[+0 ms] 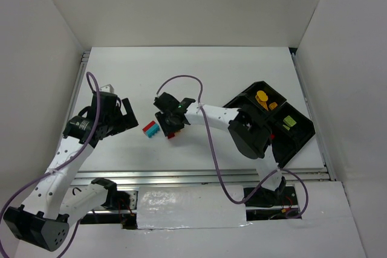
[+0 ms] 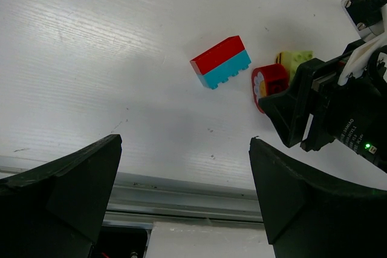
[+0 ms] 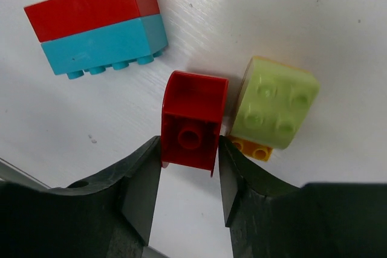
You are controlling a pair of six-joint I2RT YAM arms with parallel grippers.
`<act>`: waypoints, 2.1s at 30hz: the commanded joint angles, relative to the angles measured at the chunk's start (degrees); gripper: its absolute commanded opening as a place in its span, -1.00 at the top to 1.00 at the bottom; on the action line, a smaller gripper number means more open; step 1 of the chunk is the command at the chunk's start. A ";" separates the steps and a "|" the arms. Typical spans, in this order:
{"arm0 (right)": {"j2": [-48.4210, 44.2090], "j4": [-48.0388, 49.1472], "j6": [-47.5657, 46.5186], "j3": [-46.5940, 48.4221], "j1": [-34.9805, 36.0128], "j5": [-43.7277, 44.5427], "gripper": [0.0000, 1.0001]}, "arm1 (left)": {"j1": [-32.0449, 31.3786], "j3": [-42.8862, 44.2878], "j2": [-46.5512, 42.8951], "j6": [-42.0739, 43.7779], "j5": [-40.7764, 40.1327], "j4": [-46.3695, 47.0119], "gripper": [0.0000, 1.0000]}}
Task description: Sort the legos into containers by color
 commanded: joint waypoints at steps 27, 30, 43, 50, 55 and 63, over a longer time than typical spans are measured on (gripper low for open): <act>-34.69 -3.12 4.56 -9.86 -16.92 1.56 0.88 | 0.24 0.56 2.12 1.67 -0.18 2.01 -0.99; -41.47 -4.61 4.83 -15.15 -28.88 2.34 0.88 | 0.32 0.29 2.47 2.11 -0.01 2.19 -0.99; -54.04 -16.65 11.23 -25.07 -61.07 -5.12 0.89 | 0.50 2.66 6.16 2.99 -0.36 2.63 -0.99; -63.63 -16.83 17.21 -35.36 -64.59 -3.89 0.87 | 0.50 0.91 6.07 2.20 -0.28 3.85 -0.99; -66.35 -16.57 17.84 -41.87 -66.35 -3.45 0.79 | 0.50 1.34 6.69 1.94 -0.10 3.95 -0.99; -65.21 -14.73 17.66 -46.70 -66.87 -1.96 0.26 | 0.50 1.70 6.86 2.38 -0.54 4.56 -0.99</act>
